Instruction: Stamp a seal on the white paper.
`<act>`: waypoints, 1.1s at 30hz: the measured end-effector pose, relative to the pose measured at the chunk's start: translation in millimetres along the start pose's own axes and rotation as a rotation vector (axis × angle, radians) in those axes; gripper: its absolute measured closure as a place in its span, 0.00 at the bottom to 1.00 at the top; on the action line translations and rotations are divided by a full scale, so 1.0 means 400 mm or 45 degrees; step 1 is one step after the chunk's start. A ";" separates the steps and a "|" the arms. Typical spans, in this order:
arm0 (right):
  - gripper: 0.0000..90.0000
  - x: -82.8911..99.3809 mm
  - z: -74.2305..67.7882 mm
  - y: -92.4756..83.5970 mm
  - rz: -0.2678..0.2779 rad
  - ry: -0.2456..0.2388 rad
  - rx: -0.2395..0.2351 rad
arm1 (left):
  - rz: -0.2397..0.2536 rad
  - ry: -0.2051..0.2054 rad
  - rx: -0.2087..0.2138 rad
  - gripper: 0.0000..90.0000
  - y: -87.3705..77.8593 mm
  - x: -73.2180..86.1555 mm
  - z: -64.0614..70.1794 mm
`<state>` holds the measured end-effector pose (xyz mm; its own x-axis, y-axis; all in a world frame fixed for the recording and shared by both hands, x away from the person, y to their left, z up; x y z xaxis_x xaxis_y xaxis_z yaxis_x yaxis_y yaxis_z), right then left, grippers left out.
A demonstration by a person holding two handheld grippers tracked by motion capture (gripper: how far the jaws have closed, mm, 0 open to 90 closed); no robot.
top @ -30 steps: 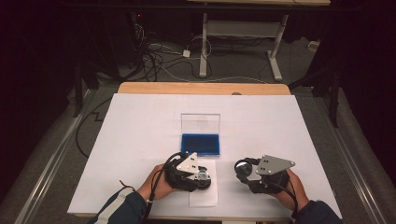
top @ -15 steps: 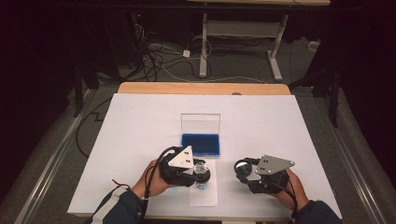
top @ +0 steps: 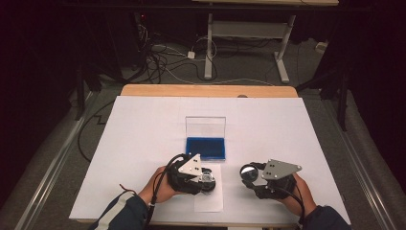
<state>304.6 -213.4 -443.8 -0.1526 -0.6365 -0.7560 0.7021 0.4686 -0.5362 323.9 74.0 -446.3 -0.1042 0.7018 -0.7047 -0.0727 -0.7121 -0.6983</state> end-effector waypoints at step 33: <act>0.42 0.000 -0.001 0.000 -0.003 -0.004 -0.002 | -0.023 -0.020 0.022 0.60 0.035 0.021 -0.011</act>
<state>304.3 -213.5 -443.9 -0.1518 -0.6395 -0.7537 0.7007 0.4681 -0.5383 326.4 69.9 -462.7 -0.1183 0.7140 -0.6901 -0.0916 -0.6999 -0.7084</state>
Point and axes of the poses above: each handheld gripper's, and its own axes: y roughly forward along the jaws, x roughly out of its underside, z roughly to its right, the point moved 1 cm from there along y, roughly forward along the jaws, and after that the axes turned 14 degrees about x, right-handed, at the moved point
